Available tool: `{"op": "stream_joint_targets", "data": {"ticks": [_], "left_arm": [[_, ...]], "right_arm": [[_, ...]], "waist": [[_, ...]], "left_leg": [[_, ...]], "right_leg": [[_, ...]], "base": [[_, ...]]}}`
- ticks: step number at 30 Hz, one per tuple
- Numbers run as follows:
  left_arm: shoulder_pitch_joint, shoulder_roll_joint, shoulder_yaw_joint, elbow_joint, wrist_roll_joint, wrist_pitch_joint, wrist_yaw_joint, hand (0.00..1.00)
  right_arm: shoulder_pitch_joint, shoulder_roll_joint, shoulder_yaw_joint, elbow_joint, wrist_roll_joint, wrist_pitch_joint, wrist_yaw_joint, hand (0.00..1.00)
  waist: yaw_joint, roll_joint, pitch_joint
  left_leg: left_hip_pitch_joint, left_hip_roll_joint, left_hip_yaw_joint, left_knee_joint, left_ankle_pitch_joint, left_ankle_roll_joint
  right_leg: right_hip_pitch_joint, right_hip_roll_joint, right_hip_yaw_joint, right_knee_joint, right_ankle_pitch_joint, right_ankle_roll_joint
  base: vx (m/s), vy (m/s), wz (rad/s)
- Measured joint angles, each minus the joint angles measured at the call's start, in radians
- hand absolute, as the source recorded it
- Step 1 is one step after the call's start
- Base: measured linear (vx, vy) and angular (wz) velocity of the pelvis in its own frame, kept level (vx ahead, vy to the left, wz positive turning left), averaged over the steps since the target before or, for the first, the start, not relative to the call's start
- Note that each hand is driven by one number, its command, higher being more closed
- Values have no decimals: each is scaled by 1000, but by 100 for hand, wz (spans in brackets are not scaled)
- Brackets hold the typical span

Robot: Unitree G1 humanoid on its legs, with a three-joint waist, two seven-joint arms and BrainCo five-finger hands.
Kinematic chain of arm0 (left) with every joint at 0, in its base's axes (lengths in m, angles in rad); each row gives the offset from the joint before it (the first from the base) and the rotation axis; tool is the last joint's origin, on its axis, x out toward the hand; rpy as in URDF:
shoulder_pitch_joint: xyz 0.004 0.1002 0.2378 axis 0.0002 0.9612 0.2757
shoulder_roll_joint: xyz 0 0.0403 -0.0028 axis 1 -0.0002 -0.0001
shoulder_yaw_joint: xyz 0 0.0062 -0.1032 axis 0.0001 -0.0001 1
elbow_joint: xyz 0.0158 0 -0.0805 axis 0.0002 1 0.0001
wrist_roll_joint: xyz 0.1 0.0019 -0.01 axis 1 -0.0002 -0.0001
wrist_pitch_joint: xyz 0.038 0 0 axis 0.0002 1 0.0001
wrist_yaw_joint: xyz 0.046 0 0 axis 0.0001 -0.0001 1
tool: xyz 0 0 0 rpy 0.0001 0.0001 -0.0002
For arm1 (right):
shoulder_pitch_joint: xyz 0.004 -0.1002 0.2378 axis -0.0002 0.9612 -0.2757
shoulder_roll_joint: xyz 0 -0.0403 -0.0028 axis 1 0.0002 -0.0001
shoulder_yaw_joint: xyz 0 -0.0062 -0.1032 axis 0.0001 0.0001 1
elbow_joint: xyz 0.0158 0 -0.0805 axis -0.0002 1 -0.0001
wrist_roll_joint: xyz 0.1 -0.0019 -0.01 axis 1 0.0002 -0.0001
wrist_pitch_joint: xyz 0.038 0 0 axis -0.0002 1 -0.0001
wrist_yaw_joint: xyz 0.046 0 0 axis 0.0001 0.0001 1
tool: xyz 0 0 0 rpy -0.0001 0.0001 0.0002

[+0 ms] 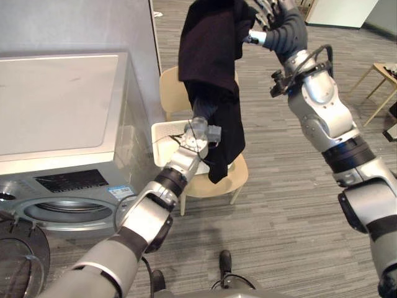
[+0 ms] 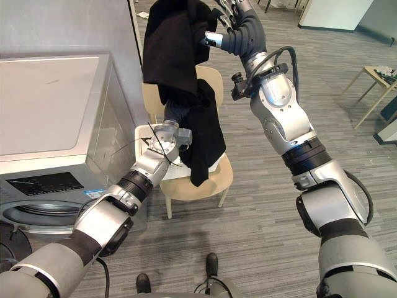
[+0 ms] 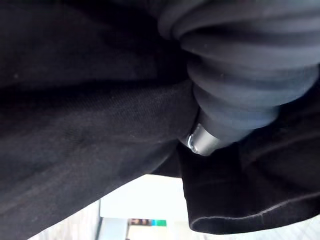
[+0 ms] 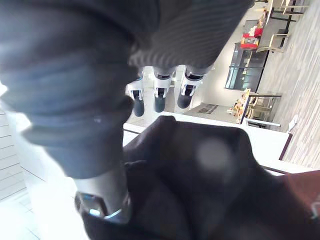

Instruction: Pick up the laundry basket with both hands and put the clothes into the washing machine.

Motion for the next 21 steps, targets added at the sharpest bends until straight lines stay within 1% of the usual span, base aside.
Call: {"op": "stream_joint_targets", "data": {"ticks": [4,6,8,9,11,12,14,18,21], "left_arm": [[3,25,10,-47,-20,-8,1,100],[9,31,37,-66,-20,-11,1,100],[23,49,41,-91,-18,-14,5,100],[33,67,42,-108,-17,-13,14,100],[39,80,53,-115,-17,-13,16,100],[46,90,73,-124,-17,-13,17,100],[66,117,87,-156,-17,-13,17,100],[83,125,112,-193,-17,-14,15,100],[83,149,122,-195,-16,-14,15,100]], "right_arm": [[49,-16,-26,-10,0,0,-7,0],[84,-18,-61,-12,0,0,-8,0],[120,-34,-97,-13,0,0,-9,0],[151,-43,-139,-16,3,-1,-10,0],[190,-57,-182,-28,6,-1,-13,0],[219,-60,-210,-40,5,-2,-17,0],[252,-61,-233,-45,5,-4,-28,0],[335,-72,-283,-46,6,-10,-29,0],[412,-72,-337,-47,8,-10,-29,0]], "waist": [[0,0,-2],[0,1,-3],[0,2,-4],[0,3,-4],[0,3,-4],[-1,4,-4],[-5,11,-9],[-1,24,-17],[-3,32,-22]], "left_leg": [[0,-1,-2,0,0,0],[0,-1,-2,0,0,0],[0,-1,-2,0,0,0],[0,-1,-2,0,0,0],[0,-2,-2,0,0,0],[1,-2,-2,0,0,0],[1,-2,-1,0,-1,1],[1,-3,-2,0,-1,1],[2,-3,-1,0,-1,2]], "right_leg": [[1,-1,-1,0,0,0],[1,-2,-1,0,0,0],[1,-2,-1,0,0,1],[1,-2,-1,0,0,1],[1,-2,-1,0,-1,1],[1,-2,0,0,-1,1],[1,-2,1,0,-1,1],[2,-2,0,0,-1,2],[2,-3,1,0,-1,2]], "base": [[0,0,0],[0,0,0],[0,0,0],[0,0,0],[0,0,0],[0,0,0],[0,0,0],[0,0,0],[0,0,0]]}}
